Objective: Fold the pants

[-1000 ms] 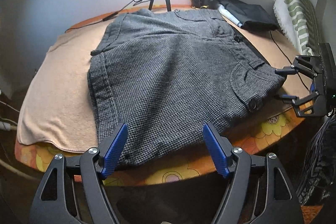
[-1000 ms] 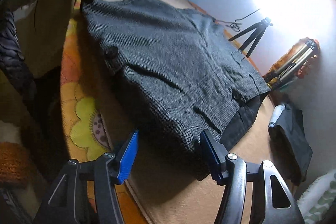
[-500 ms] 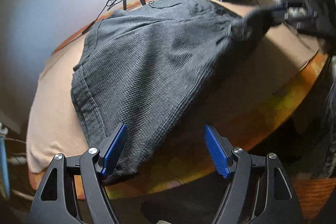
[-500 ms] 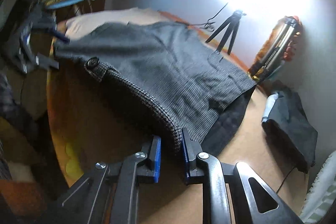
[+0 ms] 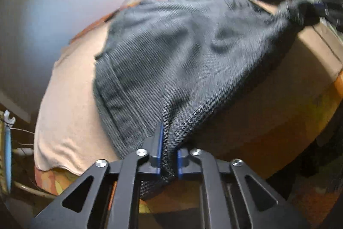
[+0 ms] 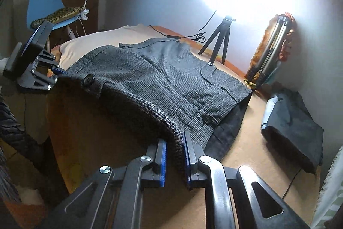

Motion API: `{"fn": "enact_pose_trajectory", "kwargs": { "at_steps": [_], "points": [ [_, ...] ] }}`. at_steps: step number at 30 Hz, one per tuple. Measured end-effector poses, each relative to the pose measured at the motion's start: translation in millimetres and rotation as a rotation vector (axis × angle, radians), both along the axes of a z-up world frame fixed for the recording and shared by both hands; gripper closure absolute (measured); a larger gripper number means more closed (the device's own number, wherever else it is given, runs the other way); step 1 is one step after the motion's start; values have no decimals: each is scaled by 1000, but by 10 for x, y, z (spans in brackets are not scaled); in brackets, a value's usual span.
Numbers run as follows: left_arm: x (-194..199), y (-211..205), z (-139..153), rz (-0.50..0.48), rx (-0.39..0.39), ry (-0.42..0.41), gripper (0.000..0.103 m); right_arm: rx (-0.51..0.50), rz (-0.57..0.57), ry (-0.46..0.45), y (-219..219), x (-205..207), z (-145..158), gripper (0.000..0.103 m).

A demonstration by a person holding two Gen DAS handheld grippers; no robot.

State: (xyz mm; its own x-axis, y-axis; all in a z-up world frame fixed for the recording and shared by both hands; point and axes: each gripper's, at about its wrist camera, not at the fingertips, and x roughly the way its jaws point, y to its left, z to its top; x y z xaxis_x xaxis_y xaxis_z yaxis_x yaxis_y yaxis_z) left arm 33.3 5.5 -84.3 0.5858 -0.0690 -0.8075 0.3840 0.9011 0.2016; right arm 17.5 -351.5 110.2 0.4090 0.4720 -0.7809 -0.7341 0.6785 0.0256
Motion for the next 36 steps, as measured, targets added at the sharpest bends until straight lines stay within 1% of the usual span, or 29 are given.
{"fn": "enact_pose_trajectory", "kwargs": {
  "at_steps": [2, 5, 11, 13, 16, 20, 22, 24, 27, 30, 32, 36],
  "points": [
    [64, 49, 135, 19, -25, -48, 96, -4, -3, -15, 15, -16, 26, 92],
    [199, 128, 370, 40, -69, -117, 96, 20, -31, -20, -14, 16, 87, 92],
    [466, 87, 769, 33, -93, -233, 97, 68, -113, -53, -41, 155, 293, 94],
    [610, 61, 899, 26, -95, -272, 97, 91, -128, -47, -70, 278, 360, 94],
    [865, 16, 1072, 11, -84, -324, 97, 87, -144, -78, -94, 476, 420, 94],
    [1270, -104, 1232, 9, -78, -355, 97, 93, -182, -84, -73, 849, 412, 95],
    [1486, -163, 1260, 11, -70, -359, 97, 108, -205, -64, -67, 1046, 374, 95],
    [1687, -242, 1261, 7, -43, -367, 97, 121, -228, -41, -64, 1278, 317, 95],
    [1983, -364, 1200, -1, -1, -366, 97, 113, -253, -22, -49, 1570, 220, 95],
    [2236, -406, 1089, 11, -4, -331, 97, 104, -271, 27, -34, 1931, 24, 95],
    [2373, -409, 991, 20, -11, -304, 97, 93, -272, 54, 2, 2103, -101, 95],
    [2654, -414, 742, 23, 7, -235, 97, 54, -266, 124, 108, 2392, -442, 95]
  ]
}}
